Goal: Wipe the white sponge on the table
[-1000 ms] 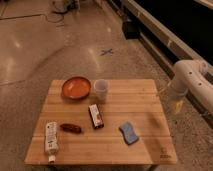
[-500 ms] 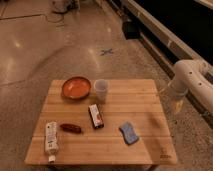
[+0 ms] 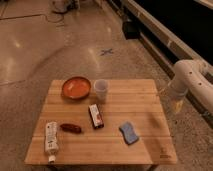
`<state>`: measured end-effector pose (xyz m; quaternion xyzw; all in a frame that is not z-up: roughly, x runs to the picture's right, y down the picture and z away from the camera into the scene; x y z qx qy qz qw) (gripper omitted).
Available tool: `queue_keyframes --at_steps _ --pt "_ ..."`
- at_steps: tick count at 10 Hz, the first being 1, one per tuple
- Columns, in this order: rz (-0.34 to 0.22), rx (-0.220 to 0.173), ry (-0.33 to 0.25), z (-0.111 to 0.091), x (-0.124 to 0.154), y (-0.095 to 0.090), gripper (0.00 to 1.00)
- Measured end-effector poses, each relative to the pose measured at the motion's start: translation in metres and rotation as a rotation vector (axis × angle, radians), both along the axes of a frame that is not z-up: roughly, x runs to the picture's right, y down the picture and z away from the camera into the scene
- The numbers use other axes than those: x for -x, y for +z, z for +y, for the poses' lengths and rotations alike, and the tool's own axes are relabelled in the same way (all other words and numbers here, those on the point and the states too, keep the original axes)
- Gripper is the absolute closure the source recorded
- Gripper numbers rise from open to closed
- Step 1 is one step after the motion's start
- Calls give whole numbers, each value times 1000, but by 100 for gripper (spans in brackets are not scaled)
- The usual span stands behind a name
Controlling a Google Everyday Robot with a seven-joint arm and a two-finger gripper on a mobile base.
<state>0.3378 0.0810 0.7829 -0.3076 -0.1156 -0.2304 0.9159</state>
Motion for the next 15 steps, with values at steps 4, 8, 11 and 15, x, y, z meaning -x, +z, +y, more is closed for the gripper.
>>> queue_keyframes --at_steps 4,8,11,15 --pt "-146 -24 -105 26 43 -4 20" --pt "-345 -60 -300 72 101 -2 20" --pt "-419 -42 -402 103 129 4 20" --pt "-466 -55 -511 122 160 10 20"
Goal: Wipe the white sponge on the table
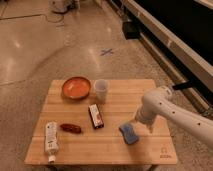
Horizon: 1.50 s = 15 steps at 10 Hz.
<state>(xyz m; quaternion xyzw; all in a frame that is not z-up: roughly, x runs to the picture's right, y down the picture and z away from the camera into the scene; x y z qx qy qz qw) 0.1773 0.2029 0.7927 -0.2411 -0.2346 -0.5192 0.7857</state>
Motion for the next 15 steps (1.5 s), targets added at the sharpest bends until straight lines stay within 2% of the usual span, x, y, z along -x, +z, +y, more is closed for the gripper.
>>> queue_keyframes --at_steps 2,10,11,12,15 --pt "-10 -13 -39 5 13 2 20" --pt "-30 -9 -162 17 58 23 21" --pt "-27 -9 -168 16 59 26 25" --pt "-23 -9 -176 15 61 29 37" --pt "-15 -12 -182 14 60 32 64"
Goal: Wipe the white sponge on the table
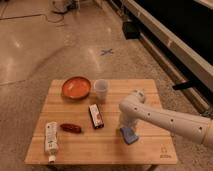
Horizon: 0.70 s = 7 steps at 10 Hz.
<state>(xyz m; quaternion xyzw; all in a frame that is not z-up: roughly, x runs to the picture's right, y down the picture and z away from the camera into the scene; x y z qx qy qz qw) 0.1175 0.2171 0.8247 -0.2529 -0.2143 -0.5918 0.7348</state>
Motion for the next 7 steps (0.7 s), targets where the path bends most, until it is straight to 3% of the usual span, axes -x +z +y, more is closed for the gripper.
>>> queue_keyframes --at_steps 3,4,7 --pt "12 -21 15 -9 -9 1 95" --pt "20 -40 28 -17 -16 3 100" --pt "67 -95 72 -38 -49 11 100"
